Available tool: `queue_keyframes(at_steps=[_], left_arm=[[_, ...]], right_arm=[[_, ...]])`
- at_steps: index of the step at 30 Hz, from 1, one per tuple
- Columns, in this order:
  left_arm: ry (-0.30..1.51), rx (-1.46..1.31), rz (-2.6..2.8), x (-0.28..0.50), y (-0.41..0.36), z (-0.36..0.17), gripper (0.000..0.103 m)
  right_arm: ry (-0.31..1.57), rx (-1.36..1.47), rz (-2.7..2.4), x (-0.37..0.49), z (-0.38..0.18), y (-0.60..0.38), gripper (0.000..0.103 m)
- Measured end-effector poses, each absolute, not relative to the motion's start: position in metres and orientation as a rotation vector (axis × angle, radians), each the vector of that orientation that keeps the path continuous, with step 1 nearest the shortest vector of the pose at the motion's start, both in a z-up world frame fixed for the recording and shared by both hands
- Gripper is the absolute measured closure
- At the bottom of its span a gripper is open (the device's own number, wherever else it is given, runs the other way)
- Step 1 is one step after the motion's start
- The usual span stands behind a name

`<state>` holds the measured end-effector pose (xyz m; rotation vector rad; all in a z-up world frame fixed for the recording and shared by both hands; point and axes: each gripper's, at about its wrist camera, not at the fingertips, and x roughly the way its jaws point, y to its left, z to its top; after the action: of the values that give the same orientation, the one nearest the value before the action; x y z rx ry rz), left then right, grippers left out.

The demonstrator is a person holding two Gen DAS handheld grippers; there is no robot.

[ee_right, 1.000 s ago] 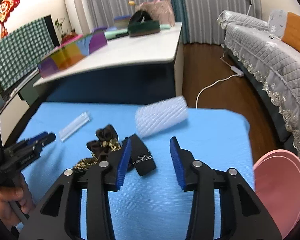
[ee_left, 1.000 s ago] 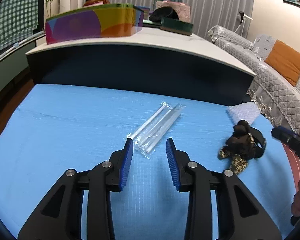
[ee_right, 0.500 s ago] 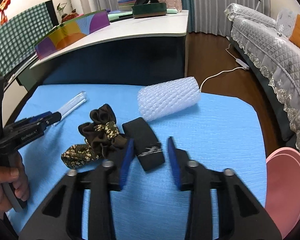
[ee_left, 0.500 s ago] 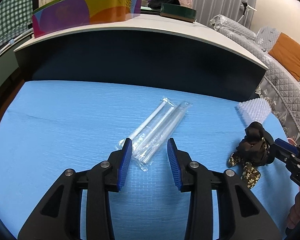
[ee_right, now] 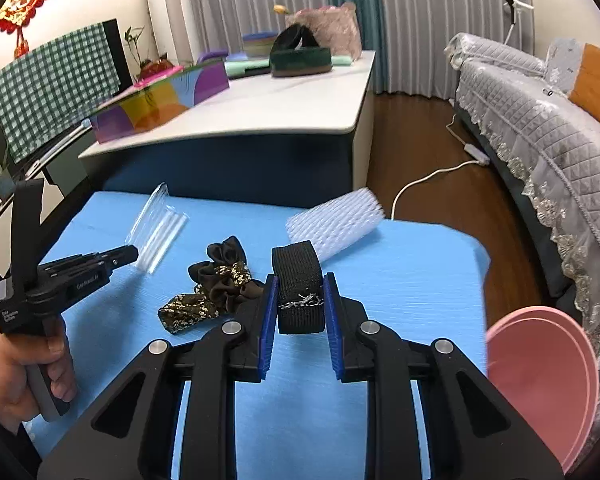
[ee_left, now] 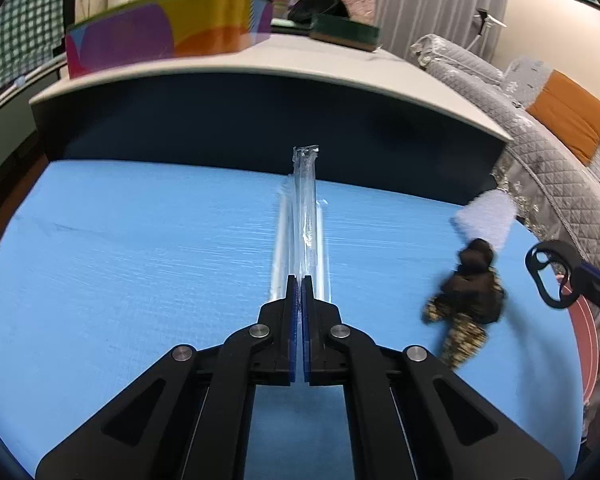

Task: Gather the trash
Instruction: 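Grasp the clear straw packet with the left tool while the right tool grasps the black elastic band, then carry the straw packet with the left tool while the right tool carries the black band to the bin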

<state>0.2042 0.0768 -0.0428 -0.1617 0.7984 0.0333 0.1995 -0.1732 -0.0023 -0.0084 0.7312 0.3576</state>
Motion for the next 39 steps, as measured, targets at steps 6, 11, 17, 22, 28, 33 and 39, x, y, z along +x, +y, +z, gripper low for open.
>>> queue_keyframes(at_steps=[6,11,17,22,28,33,39], left_arm=[[0.744,-0.138,0.012,0.179,0.066,-0.022,0.101],[0.712,-0.129,-0.005,0.16,0.06,-0.008,0.102],[0.67,-0.127,-0.031,0.137,0.053,0.008,0.102],[0.645,-0.124,-0.059,0.123,0.044,0.018,0.102],[0.63,-0.101,-0.096,0.11,0.024,0.025,0.102],[0.624,-0.085,-0.126,0.106,0.008,0.027,0.101],[0.617,-0.073,-0.161,0.108,-0.008,0.029,0.102]], right_arm=[[0.69,0.005,0.332,0.179,0.013,-0.194,0.08],[0.665,0.016,0.312,0.162,0.023,-0.208,0.08],[0.637,0.031,0.291,0.146,0.035,-0.221,0.08],[0.612,0.05,0.267,0.13,0.045,-0.235,0.08],[0.589,0.072,0.225,0.115,0.054,-0.258,0.08],[0.589,0.087,0.185,0.107,0.053,-0.279,0.08],[0.585,0.104,0.147,0.103,0.054,-0.298,0.08]])
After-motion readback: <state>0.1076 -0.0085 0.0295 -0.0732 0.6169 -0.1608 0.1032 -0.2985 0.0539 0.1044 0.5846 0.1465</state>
